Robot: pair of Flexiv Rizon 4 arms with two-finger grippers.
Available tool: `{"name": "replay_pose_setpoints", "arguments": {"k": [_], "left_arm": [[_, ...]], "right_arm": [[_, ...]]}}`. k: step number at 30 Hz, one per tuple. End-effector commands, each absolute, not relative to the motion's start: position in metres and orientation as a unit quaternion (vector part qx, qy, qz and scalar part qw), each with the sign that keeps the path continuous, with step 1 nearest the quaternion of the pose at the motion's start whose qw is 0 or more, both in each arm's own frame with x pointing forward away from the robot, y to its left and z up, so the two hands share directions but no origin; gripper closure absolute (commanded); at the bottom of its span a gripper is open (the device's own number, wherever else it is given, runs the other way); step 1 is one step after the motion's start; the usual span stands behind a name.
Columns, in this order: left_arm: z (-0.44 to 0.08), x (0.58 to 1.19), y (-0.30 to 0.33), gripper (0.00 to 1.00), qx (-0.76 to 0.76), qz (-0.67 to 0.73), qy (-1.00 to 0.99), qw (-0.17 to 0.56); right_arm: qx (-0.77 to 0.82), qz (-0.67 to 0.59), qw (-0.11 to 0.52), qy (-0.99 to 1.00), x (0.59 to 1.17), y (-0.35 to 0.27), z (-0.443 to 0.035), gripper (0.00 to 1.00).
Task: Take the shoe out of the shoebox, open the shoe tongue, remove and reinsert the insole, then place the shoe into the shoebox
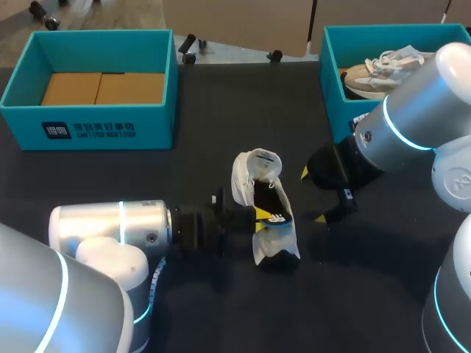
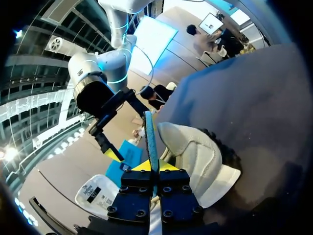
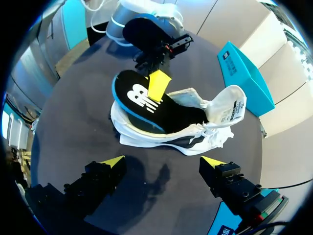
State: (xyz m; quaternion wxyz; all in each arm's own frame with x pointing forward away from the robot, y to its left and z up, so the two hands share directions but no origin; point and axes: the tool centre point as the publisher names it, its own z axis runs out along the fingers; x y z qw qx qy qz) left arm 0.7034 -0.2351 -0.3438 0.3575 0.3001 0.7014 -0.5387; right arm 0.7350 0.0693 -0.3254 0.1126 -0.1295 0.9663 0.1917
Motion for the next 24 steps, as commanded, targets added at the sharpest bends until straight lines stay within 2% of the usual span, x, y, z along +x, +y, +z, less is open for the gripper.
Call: {"name": "replay_pose_setpoints", "arguments": {"k": [1, 9, 11, 17, 21, 24], "left_arm": [[-0.347, 0.713, -0.24, 1.0, 0.305, -0.534, 0.701, 0.361], [-0.344, 0.722, -0.237, 1.0, 0.297, -0.53, 0.701, 0.373], [-0.338, 0.715, -0.236, 0.78, 0.303, -0.531, 0.696, 0.376], [-0.328, 0.705, -0.233, 0.66, 0.307, -0.538, 0.691, 0.373], [-0.324, 0.701, -0.232, 0.69, 0.307, -0.544, 0.687, 0.372], [-0.325, 0.7, -0.233, 0.77, 0.308, -0.545, 0.688, 0.367]], "right_arm": [[-0.129, 0.191, 0.114, 0.966, 0.734, 0.07, -0.326, 0.0], [-0.129, 0.191, 0.114, 0.966, 0.734, 0.07, -0.326, 0.0], [-0.129, 0.191, 0.114, 0.966, 0.734, 0.07, -0.326, 0.0], [-0.129, 0.191, 0.114, 0.966, 0.734, 0.07, -0.326, 0.0], [-0.129, 0.191, 0.114, 0.966, 0.734, 0.07, -0.326, 0.0], [-0.129, 0.191, 0.114, 0.966, 0.734, 0.07, -0.326, 0.0]]}}
